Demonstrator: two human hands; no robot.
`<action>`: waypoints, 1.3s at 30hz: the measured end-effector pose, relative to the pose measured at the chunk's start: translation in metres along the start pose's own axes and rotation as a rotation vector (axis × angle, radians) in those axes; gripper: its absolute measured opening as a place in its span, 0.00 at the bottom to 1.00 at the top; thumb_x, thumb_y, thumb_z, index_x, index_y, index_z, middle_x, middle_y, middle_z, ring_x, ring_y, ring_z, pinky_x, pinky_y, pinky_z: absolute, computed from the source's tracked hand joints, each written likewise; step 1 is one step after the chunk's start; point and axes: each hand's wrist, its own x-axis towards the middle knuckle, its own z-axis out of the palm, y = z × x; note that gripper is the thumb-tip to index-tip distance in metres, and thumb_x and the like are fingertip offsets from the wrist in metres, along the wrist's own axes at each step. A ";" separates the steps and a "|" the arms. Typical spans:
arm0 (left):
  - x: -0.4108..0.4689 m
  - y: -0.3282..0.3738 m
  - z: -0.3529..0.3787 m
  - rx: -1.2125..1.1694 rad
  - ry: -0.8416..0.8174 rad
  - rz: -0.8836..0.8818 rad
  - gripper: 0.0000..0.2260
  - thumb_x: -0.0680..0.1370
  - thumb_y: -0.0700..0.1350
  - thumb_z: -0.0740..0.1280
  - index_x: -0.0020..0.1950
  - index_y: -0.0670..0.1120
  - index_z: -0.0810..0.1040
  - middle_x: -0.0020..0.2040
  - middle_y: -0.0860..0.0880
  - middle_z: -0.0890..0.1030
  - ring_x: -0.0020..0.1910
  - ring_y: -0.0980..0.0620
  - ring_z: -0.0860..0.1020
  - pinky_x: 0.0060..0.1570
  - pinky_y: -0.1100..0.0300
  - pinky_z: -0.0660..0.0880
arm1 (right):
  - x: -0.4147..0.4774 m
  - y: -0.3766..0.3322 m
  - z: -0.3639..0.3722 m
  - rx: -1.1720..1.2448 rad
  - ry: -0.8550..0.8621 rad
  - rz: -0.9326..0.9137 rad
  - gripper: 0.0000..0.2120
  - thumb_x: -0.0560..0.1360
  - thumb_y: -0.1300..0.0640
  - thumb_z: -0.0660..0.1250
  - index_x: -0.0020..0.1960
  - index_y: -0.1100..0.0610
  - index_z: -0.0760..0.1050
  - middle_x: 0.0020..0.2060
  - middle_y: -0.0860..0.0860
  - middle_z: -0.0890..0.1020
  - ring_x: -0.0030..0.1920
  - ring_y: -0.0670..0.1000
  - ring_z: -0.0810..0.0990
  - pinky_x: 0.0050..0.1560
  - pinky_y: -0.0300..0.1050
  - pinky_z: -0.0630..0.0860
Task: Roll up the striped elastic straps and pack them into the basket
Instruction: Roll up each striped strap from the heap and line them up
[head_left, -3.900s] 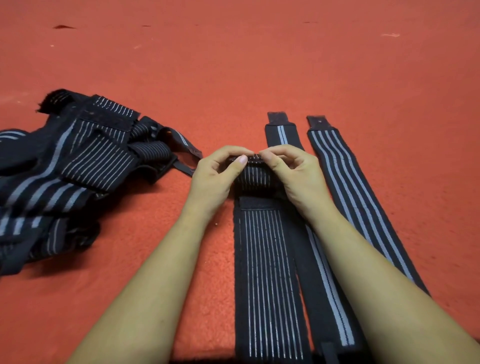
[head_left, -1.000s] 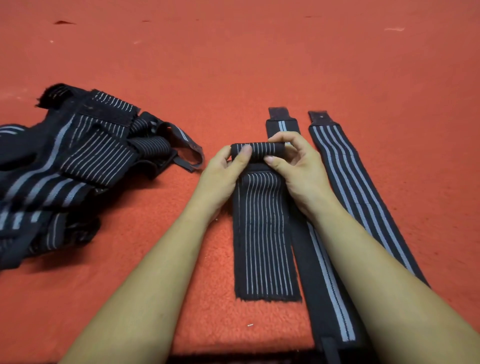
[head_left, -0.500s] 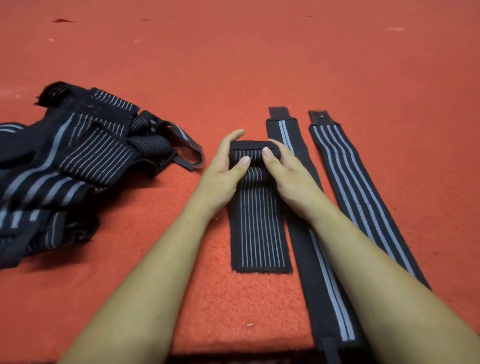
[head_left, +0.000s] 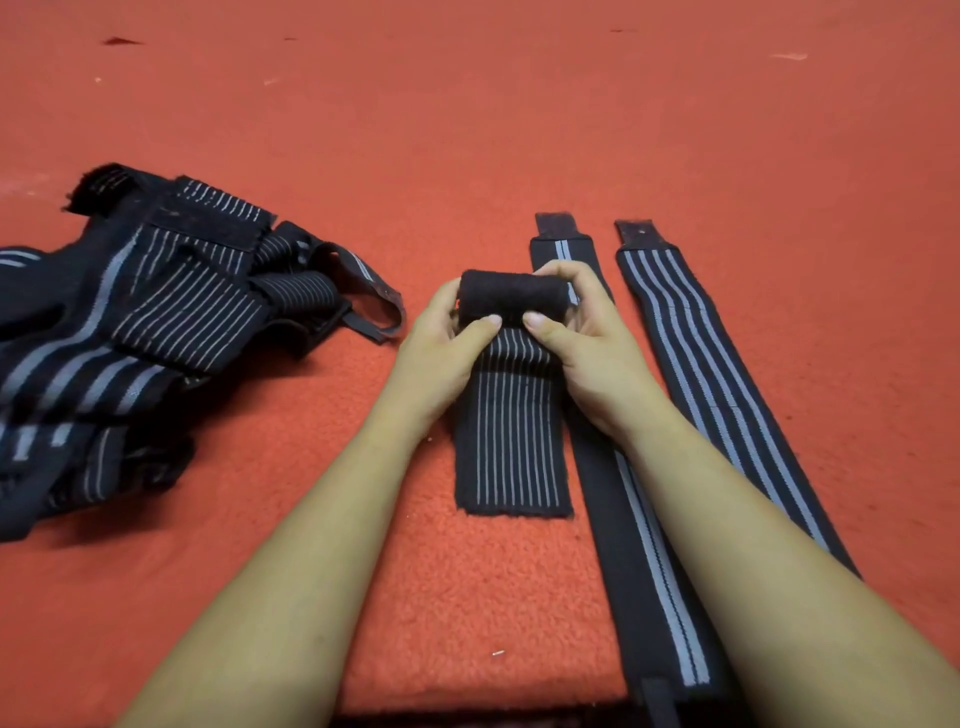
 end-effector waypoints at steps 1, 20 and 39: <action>0.000 0.002 0.000 -0.001 0.013 0.008 0.13 0.80 0.39 0.65 0.64 0.40 0.74 0.52 0.51 0.81 0.50 0.61 0.79 0.54 0.67 0.73 | 0.000 -0.001 0.000 0.001 -0.012 -0.005 0.15 0.77 0.69 0.63 0.59 0.55 0.70 0.49 0.56 0.78 0.52 0.54 0.77 0.58 0.54 0.74; -0.004 0.004 -0.001 -0.030 0.011 0.062 0.21 0.75 0.36 0.65 0.68 0.45 0.68 0.53 0.49 0.78 0.50 0.60 0.78 0.56 0.61 0.75 | -0.005 -0.006 0.007 -0.228 0.058 0.067 0.14 0.82 0.49 0.63 0.63 0.56 0.71 0.56 0.56 0.83 0.58 0.55 0.82 0.63 0.57 0.76; -0.002 0.004 -0.005 -0.100 -0.018 0.014 0.12 0.81 0.37 0.64 0.63 0.48 0.73 0.47 0.52 0.80 0.45 0.59 0.78 0.47 0.64 0.76 | -0.005 -0.006 0.007 -0.117 0.002 0.119 0.09 0.77 0.48 0.67 0.55 0.45 0.70 0.49 0.61 0.80 0.45 0.61 0.79 0.44 0.70 0.76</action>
